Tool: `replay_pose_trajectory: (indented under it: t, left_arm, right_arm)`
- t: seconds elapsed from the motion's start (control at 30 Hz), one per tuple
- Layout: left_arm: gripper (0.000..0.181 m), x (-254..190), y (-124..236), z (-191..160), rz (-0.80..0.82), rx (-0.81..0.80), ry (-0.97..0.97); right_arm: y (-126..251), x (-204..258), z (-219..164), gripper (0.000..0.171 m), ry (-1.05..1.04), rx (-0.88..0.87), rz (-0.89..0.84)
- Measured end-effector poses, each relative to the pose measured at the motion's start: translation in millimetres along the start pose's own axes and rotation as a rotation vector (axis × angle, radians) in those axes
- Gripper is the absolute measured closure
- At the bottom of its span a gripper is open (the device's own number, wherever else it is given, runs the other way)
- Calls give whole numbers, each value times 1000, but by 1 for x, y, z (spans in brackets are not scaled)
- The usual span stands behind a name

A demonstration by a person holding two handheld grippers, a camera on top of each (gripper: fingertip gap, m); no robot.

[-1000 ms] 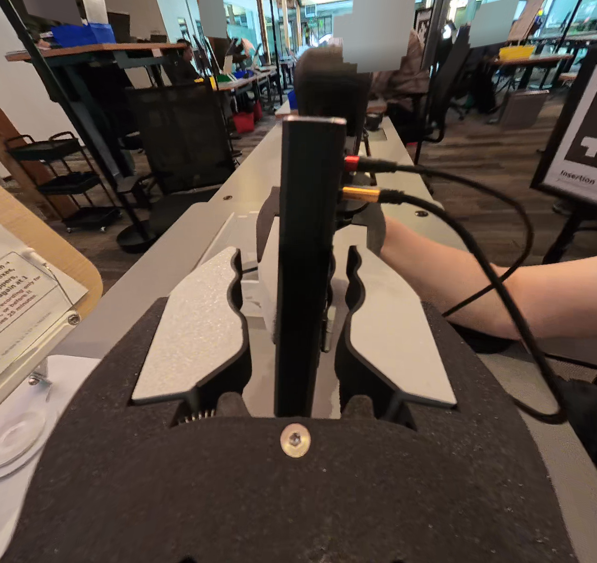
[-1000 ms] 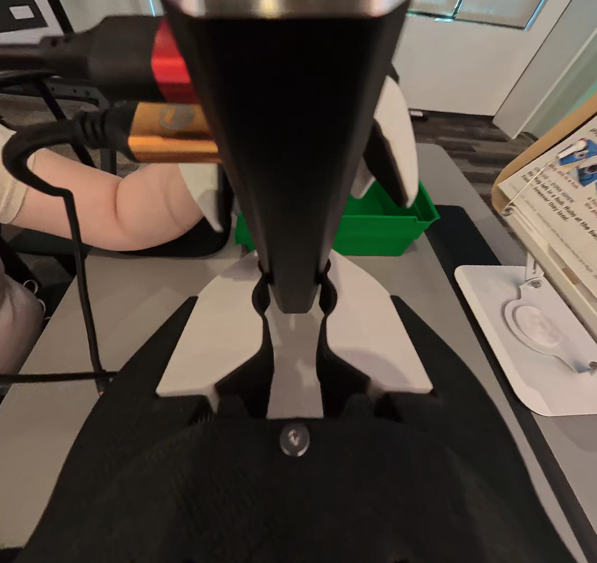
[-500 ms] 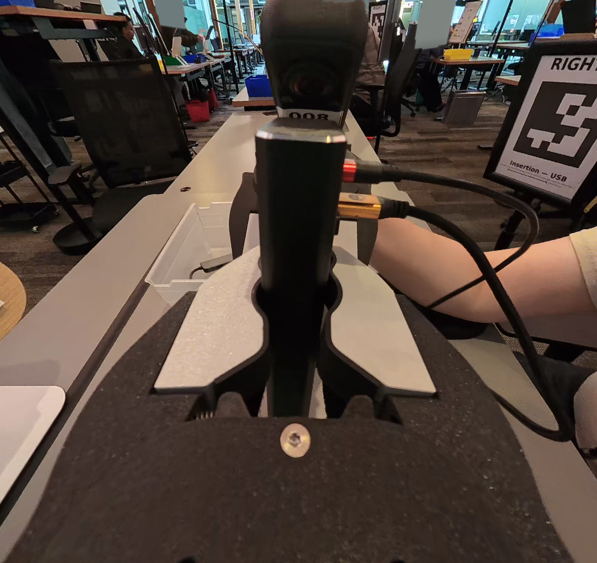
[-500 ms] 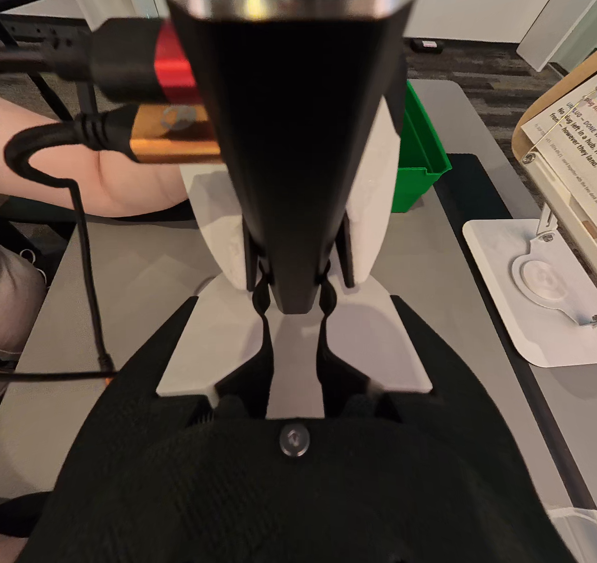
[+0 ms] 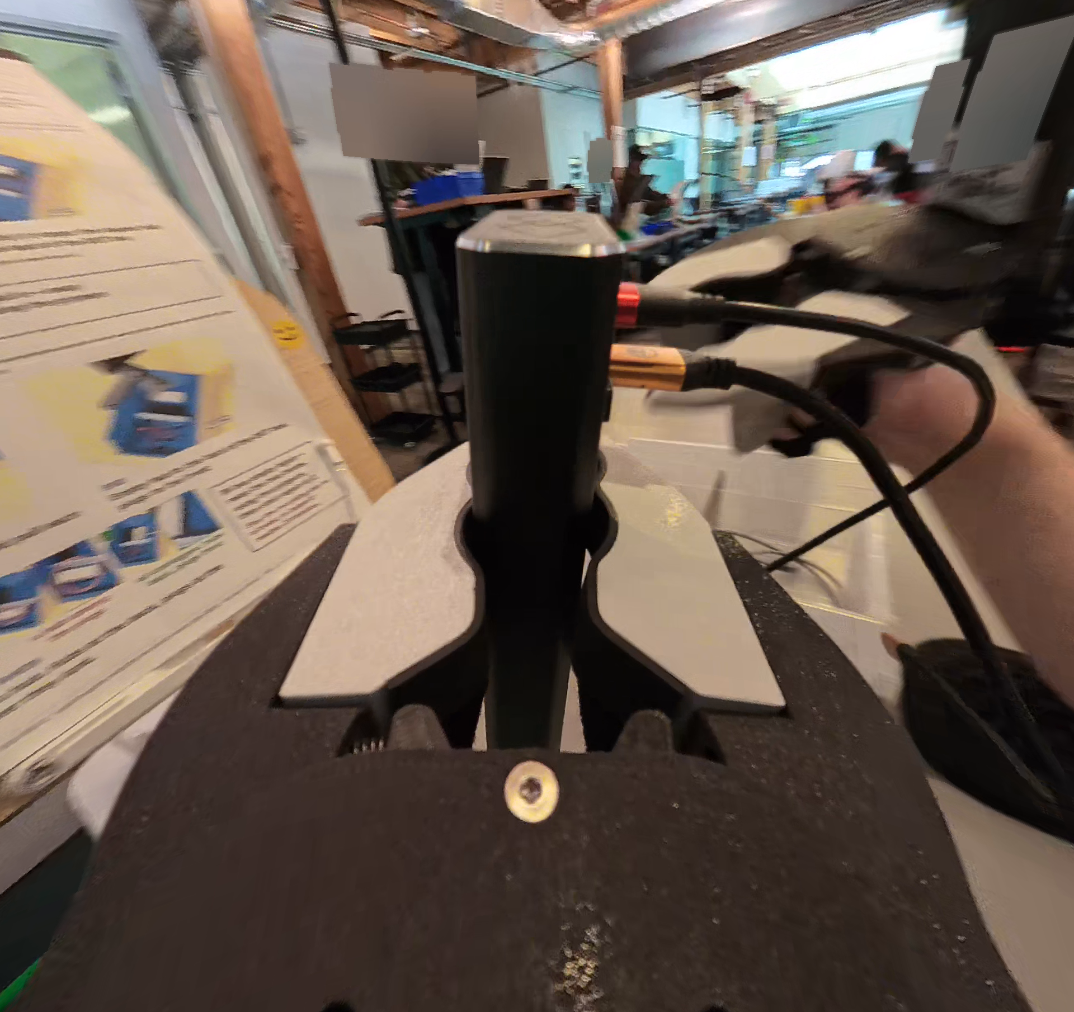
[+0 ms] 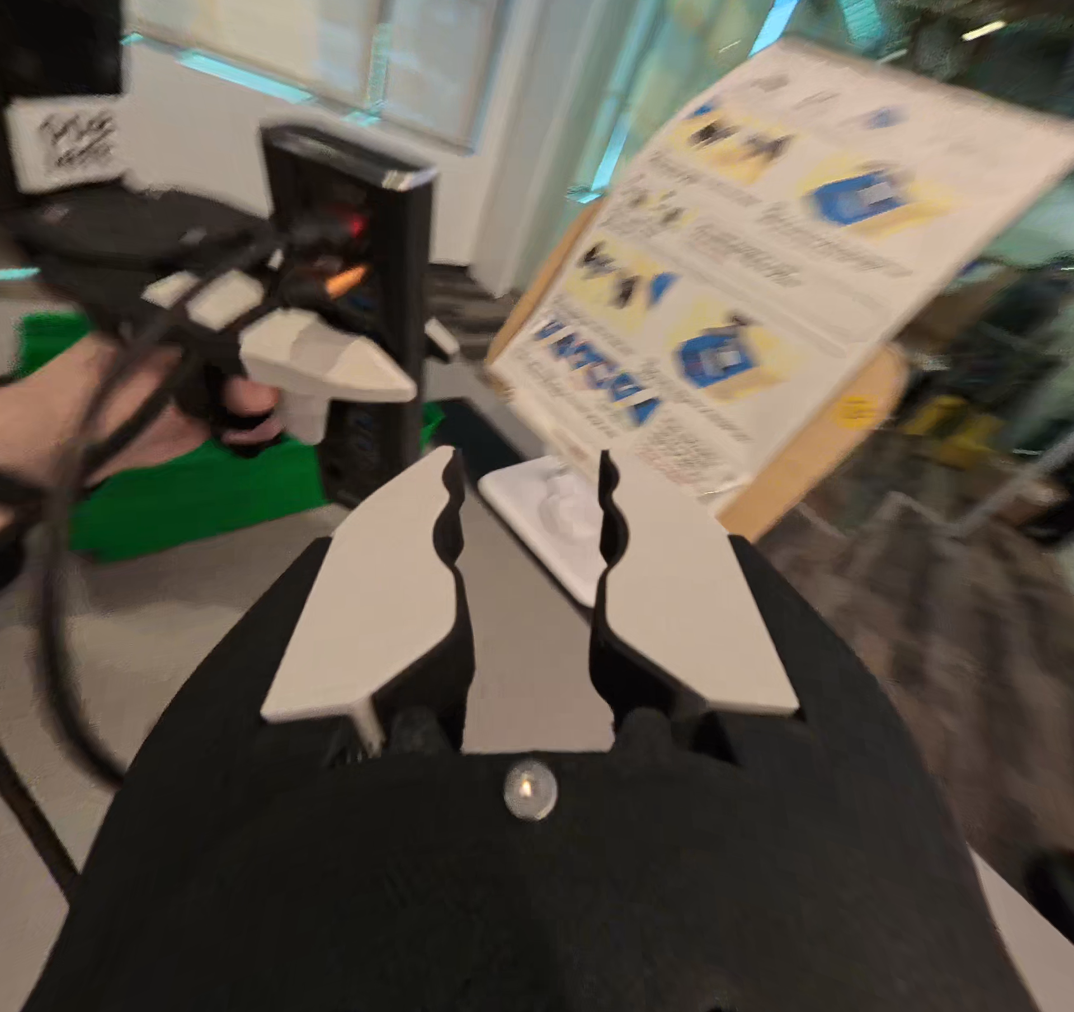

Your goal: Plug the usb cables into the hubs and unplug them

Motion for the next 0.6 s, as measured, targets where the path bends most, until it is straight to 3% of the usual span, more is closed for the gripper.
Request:
replay_pose_trajectory:
  t: [0.1,0.23,0.37,0.6]
  left_arm:
    - [151,9,4,-1,108,-2,-29]
    - [151,13,4,-6,167,0,-2]
    - [151,16,6,-7,214,6,-35]
    - [151,28,18,2,270,-58,35]
  right_arm:
    - [16,-1,33,127,-2,-236,-194]
    - [20,30,63,135,-74,-549,-218]
    - [-5,80,72,147,-95,-464,-42]
    - [-50,113,35,156,-89,-187,58]
Point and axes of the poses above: each gripper's, where its closed fingertips meet, y back along the fingers, z out of its top, x = y × z across the jaws, the point moved 8 cm from there along y, back along the fingers, and after that the axes turned 14 degrees about -x, right-handed, at the moved point
